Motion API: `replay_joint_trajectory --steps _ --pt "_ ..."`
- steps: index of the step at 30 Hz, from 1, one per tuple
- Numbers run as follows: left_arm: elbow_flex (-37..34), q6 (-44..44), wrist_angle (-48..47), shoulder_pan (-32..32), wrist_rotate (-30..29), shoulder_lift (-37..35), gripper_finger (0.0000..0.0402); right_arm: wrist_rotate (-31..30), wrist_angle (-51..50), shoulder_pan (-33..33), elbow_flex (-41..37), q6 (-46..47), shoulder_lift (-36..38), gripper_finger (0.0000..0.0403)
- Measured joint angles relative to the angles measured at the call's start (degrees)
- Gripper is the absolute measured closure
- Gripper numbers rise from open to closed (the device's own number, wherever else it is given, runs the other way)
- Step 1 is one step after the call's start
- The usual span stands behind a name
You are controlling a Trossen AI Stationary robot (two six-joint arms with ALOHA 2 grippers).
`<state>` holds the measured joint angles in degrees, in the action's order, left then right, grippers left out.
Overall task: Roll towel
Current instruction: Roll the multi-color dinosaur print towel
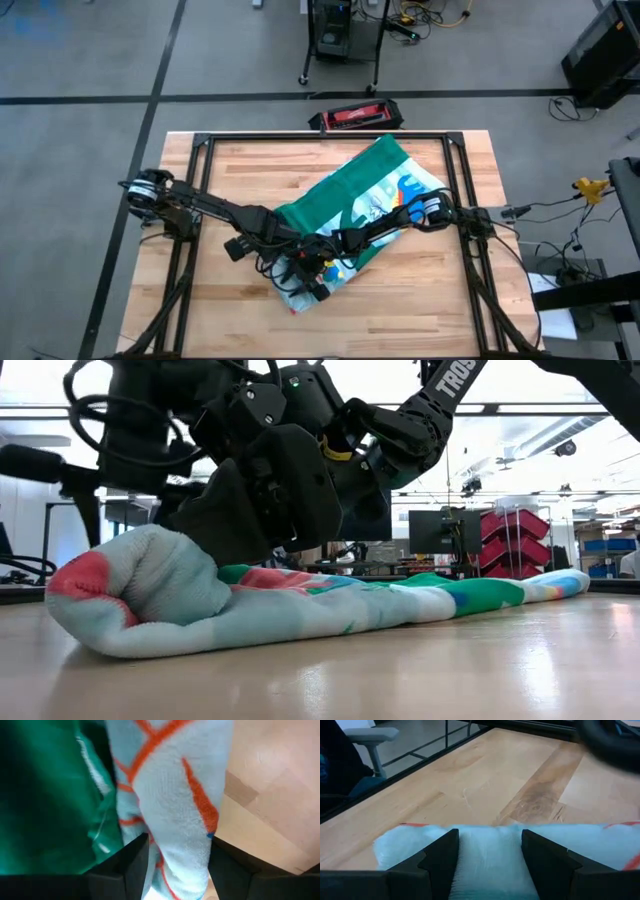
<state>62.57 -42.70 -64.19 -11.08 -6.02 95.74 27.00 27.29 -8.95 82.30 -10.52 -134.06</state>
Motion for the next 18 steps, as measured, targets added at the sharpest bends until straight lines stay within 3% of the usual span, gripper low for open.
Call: replay_joint_trajectory --steps 11,18 --pt "-1.4 -1.1 4.2 -0.4 1.0 0.0 0.0259 -0.1 0.0 -0.1 -0.3 0.0 0.0 0.0199" --pt "-1.6 -3.5 7.4 -0.3 1.0 0.3 0.0251 0.0 0.0 -0.2 -0.6 0.0 0.0 0.0199"
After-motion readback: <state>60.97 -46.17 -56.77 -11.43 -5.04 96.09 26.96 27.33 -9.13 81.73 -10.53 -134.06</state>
